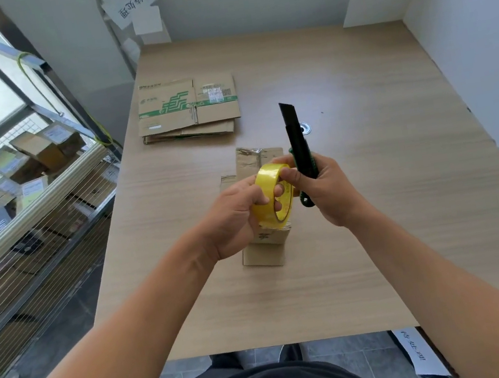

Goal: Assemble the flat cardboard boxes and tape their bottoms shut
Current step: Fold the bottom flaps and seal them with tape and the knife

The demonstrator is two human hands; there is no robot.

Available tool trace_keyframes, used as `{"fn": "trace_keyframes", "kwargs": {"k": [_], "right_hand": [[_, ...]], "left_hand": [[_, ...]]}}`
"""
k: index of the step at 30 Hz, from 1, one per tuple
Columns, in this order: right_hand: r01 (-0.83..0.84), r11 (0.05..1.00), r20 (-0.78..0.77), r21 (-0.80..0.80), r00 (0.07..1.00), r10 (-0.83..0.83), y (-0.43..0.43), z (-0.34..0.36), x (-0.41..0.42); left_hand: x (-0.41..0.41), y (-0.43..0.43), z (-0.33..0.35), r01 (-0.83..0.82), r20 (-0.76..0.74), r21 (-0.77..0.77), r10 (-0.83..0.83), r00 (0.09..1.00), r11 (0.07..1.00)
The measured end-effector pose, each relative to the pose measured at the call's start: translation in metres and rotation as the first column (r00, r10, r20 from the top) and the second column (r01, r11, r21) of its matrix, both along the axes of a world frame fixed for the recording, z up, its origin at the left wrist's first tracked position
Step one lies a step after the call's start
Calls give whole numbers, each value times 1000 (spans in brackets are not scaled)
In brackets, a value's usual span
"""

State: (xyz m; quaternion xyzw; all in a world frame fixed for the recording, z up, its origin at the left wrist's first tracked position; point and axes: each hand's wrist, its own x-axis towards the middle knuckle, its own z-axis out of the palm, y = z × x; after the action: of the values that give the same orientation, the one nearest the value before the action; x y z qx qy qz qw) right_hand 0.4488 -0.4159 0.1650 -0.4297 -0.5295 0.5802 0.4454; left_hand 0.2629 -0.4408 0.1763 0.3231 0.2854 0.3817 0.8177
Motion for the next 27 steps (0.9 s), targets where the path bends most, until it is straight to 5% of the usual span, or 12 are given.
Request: {"fn": "trace_keyframes", "kwargs": {"k": [7,12,27], "right_hand": [[81,993,-24,-86,996,-83,0,-3,1],[155,977,-44,-145,986,-163,-5,-14,-2],[52,957,-172,-286,980,-104,-10,-40,1]], "left_hand": [[-4,4,-4,49,22,31,-49,999,998],[-5,4,-13,-101,-249,51,111,962,994],[-1,-15,-17,-28,-157,-35,23,987,999]]}}
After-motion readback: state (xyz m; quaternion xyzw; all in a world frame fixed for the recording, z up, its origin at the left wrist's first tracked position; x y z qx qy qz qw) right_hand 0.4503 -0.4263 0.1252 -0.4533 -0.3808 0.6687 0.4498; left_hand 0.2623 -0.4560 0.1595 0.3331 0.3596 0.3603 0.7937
